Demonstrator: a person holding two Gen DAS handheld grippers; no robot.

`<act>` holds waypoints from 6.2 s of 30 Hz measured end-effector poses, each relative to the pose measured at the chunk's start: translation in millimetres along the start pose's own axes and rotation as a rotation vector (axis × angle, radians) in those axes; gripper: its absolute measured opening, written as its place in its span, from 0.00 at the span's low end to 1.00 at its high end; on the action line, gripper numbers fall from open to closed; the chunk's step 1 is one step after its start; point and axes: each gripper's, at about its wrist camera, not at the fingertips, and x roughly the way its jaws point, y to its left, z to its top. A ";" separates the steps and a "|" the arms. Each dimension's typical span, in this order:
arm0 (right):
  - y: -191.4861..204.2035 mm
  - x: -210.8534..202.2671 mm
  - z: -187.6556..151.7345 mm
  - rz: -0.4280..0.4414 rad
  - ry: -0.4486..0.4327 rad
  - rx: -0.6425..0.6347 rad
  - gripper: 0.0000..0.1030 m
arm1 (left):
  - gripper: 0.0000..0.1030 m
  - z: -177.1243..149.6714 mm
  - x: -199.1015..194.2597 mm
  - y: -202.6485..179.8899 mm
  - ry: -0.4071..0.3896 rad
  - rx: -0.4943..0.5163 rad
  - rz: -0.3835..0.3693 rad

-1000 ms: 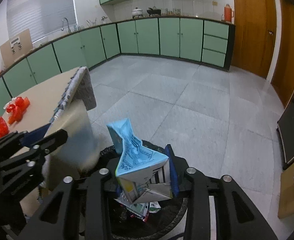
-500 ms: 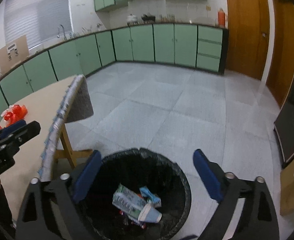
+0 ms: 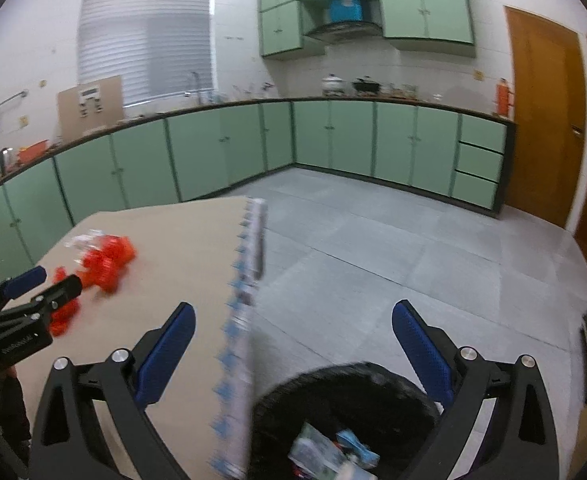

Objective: Collect trash
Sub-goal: 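Move both tools back over the red bags on the table, then grasp a red plastic bag with the left tool while the right tool grasps another red bag, then lift both red bags and carry them toward the black bin, then open both tools over the black bin to drop the red bags, then move both tools back over the tissue and orange mesh net on the table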

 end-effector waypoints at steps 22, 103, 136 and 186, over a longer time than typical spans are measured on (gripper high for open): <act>129.3 76.9 12.1 0.152 0.019 -0.078 0.94 | 0.77 -18.9 49.5 112.9 0.155 -0.100 0.123; 99.5 37.1 14.6 0.168 0.119 -0.089 0.31 | 0.38 -1.6 8.6 69.1 0.067 -0.086 -0.009; -84.0 -35.0 -42.1 -0.138 0.120 0.100 0.31 | 0.39 -35.2 5.1 -152.3 0.080 0.147 -0.352; -80.5 -7.4 -26.5 -0.101 0.064 0.113 0.94 | 0.74 5.9 23.1 -76.3 0.042 0.030 -0.195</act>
